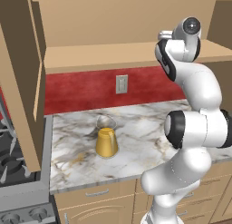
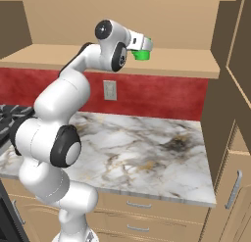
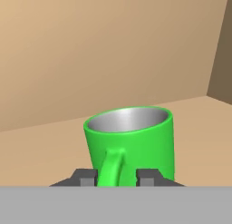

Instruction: There is a tray on the dining counter. Grab the cup, mug, and pitcher and place them on the tray. The pitcher may be placed next to the tray if it cannot fit the tray.

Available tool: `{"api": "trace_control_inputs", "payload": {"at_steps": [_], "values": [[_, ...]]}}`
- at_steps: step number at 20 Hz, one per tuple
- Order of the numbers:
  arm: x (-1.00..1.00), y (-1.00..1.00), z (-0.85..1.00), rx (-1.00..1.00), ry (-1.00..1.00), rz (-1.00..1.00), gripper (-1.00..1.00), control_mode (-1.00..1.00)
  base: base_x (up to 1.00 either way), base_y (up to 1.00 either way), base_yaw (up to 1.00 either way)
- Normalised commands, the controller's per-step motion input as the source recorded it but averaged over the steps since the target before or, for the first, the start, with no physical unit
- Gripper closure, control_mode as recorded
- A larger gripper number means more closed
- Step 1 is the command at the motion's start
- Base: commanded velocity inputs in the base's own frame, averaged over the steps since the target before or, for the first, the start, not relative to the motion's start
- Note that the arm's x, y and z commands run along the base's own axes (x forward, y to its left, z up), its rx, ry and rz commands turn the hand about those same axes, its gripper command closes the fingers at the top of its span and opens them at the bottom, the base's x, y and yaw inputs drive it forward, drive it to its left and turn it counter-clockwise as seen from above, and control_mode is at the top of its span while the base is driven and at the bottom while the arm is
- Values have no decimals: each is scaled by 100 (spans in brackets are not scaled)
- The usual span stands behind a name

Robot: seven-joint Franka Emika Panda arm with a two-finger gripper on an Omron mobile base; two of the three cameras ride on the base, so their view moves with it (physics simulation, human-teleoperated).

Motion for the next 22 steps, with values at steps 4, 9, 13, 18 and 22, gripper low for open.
{"api": "trace_control_inputs", "payload": {"at_steps": [4,9,13,18,22], "values": [[0,0,0,0,0,0,100,-100,0,0,0],[0,0,0,0,0,0,100,-100,0,0,0],[0,0,0,0,0,0,100,-100,0,0,0],[-1,0,0,0,-16,0,100,-100,0,0,0],[-25,0,0,0,-26,0,100,-100,0,0,0]]}}
